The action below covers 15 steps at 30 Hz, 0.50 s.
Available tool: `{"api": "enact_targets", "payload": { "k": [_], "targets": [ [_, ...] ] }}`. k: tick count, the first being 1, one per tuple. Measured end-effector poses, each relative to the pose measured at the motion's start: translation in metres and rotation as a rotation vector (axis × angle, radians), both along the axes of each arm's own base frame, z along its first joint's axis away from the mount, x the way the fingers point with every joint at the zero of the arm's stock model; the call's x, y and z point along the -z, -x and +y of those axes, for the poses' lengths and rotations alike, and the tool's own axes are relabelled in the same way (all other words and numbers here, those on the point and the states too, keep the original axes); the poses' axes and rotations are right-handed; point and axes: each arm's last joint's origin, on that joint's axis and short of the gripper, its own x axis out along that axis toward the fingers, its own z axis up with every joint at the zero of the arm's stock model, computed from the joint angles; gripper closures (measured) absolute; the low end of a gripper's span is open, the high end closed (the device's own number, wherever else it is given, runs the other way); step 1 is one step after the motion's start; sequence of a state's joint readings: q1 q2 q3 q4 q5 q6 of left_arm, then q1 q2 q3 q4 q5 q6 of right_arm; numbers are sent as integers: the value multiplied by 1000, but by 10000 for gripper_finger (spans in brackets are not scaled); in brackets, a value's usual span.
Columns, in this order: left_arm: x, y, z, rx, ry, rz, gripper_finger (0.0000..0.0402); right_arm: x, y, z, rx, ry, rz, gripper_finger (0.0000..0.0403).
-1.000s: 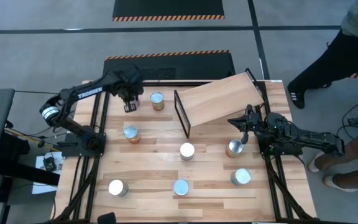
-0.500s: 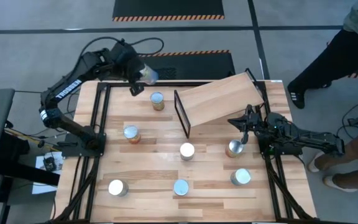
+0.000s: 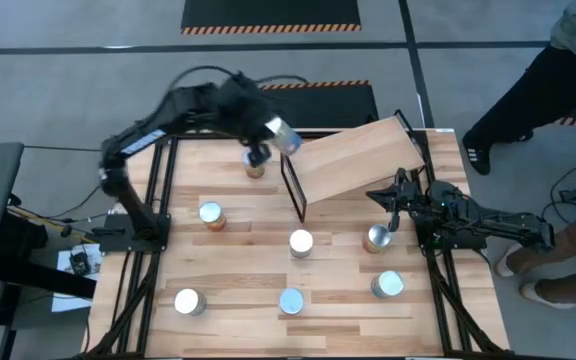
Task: Pick and place cans onto a shelf
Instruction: Put the top canned peaches on the shelf
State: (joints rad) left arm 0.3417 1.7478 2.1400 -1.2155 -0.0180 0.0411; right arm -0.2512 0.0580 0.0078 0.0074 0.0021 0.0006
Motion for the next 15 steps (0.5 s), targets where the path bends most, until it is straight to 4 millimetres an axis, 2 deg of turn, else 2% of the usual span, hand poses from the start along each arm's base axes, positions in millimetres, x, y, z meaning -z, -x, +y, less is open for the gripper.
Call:
{"api": "enact_targets", "payload": {
  "k": [5,9,15],
  "targets": [
    [27,-41,9,2,35,55,401,0,0,0,0,0,0,370],
    [40,-65,13,15,37,69,402,0,0,0,0,0,0,370],
    [55,-83,17,15,50,93,402,0,0,0,-1,0,0,370]
  ]
}}
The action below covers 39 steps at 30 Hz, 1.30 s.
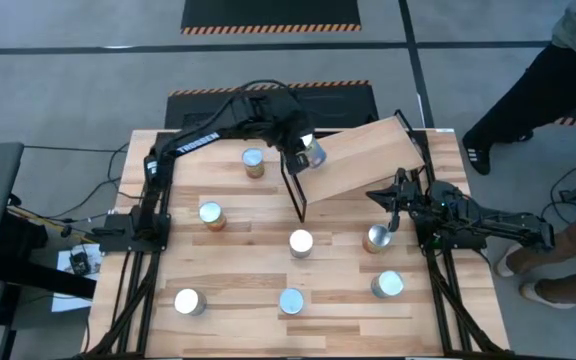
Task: Pick and place cans onto a shelf
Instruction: Put the top canned peaches on the shelf
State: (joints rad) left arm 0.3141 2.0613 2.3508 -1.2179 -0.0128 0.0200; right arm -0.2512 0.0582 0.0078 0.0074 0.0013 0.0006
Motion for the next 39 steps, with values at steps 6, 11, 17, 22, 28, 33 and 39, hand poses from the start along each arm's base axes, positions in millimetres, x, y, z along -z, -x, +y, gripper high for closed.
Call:
{"api": "enact_targets", "payload": {
  "k": [6,11,17,22,28,33,39],
  "targets": [
    [2,-1,2,-26,-28,10,402,0,0,0,-1,0,0,370],
    [2,-1,2,-37,-29,16,402,0,0,0,-1,0,0,370],
    [9,-4,3,-37,-31,22,402,0,0,0,-1,0,0,370],
    [8,-4,3,-33,-37,13,402,0,0,0,-1,0,0,370],
    [8,-4,3,-33,-38,11,402,0,0,0,-1,0,-1,370],
    [7,-5,3,-34,-42,-3,401,0,0,0,-1,0,0,370],
    [7,-5,4,-44,-54,-2,382,0,0,0,-1,0,0,370]
  ]
}}
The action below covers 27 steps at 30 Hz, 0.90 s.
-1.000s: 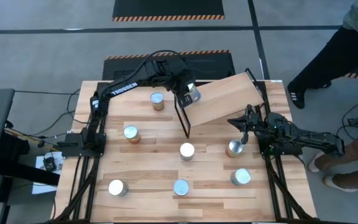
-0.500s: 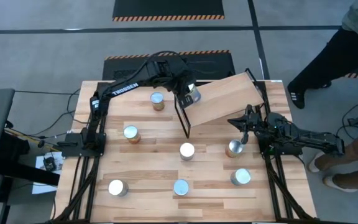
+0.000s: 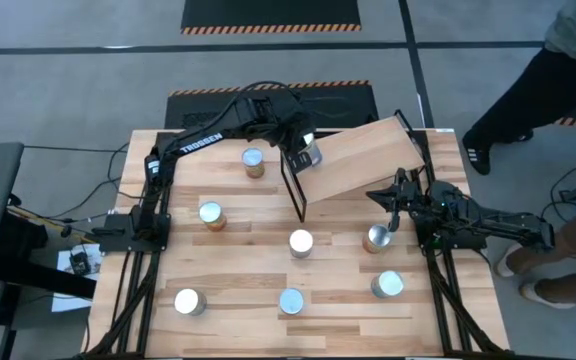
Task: Pick and place cans onto a shelf
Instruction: Put the top canned peaches on the shelf
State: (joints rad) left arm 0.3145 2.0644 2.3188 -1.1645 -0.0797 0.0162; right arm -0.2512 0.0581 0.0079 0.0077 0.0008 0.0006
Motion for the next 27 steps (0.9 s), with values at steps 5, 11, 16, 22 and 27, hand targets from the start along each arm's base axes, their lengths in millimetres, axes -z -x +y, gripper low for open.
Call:
{"api": "enact_targets", "payload": {
  "k": [5,11,16,22,27],
  "targets": [
    [0,0,0,-2,-3,1,362,0,0,0,0,0,0,370],
    [-2,1,0,54,-48,10,361,0,0,0,0,0,0,370],
    [-18,11,-8,137,-122,3,389,0,0,0,0,0,0,370],
    [-31,24,-16,175,-144,15,401,0,0,0,0,0,0,370],
    [-19,13,-29,295,-97,-9,401,0,0,0,0,0,0,370]
  ]
}}
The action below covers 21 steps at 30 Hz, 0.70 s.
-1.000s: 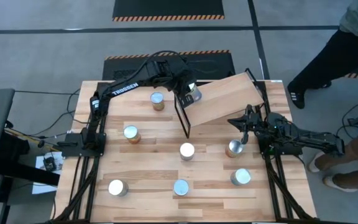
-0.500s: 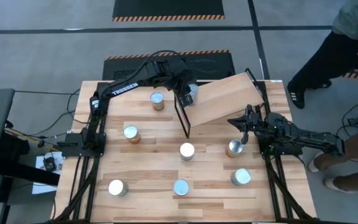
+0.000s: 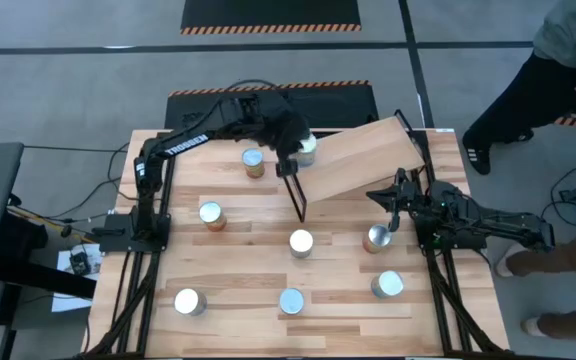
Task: Pick and place cans onto a shelf
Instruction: Put the top canned peaches on the shelf, then put the right canned green beans on the shelf
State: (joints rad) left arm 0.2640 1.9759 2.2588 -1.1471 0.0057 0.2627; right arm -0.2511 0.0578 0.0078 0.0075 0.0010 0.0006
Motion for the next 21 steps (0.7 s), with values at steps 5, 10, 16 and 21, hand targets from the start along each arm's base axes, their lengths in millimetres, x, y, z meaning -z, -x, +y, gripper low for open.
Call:
{"api": "enact_targets", "payload": {
  "k": [5,10,16,21],
  "targets": [
    [35,-18,-8,44,-59,42,401,0,0,0,0,0,0,370],
    [51,-23,4,-35,-111,38,401,0,0,0,0,0,0,370],
    [39,-25,4,-37,-133,-52,401,0,0,0,0,0,0,370],
    [36,-21,10,-65,-130,-65,401,0,0,0,0,0,0,370]
  ]
}}
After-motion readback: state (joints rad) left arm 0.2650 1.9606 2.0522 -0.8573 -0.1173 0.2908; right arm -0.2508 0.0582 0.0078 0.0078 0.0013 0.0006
